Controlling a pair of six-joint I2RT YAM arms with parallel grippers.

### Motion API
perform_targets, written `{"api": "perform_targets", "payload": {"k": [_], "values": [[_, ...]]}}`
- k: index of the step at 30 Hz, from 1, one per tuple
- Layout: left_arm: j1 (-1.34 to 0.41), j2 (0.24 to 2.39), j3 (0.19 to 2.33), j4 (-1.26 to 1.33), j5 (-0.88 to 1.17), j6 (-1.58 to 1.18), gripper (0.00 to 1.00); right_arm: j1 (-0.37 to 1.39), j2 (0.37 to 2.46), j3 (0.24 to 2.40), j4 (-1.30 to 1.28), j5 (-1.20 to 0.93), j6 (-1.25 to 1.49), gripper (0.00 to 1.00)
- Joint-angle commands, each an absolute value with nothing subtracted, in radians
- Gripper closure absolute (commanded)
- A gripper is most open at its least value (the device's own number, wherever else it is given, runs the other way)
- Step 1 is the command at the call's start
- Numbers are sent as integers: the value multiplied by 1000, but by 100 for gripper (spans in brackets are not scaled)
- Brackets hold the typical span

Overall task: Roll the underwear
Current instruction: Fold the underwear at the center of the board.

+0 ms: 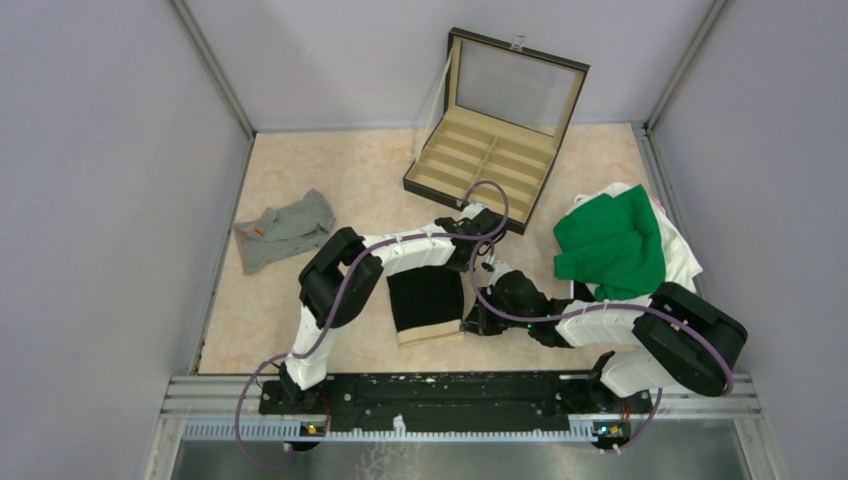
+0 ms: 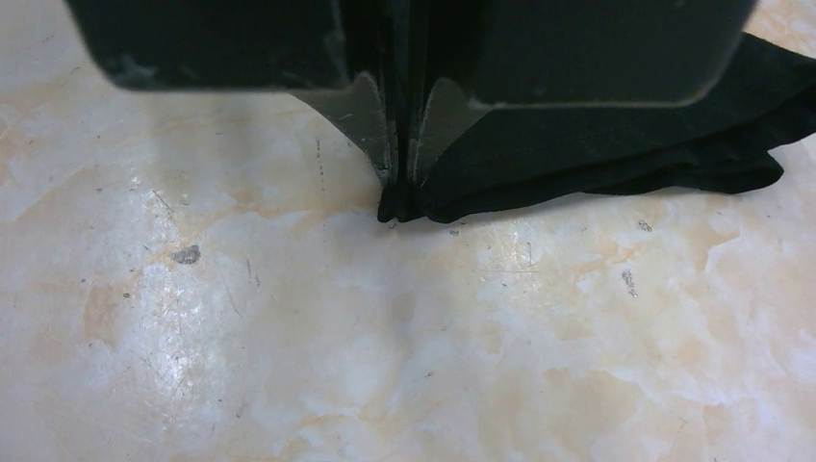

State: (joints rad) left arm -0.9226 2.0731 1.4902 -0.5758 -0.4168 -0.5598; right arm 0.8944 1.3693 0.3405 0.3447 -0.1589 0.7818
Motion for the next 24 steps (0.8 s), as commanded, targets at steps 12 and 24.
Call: {"api": "perform_targets", "payload": {"k": [12, 24], "values": [[-911, 1896, 1404, -418, -322, -572, 100, 904, 1264, 432, 132, 5, 649, 100], [-778, 1656, 1155, -208, -184, -651, 100, 902, 1218, 599, -128, 133, 447, 100]]}}
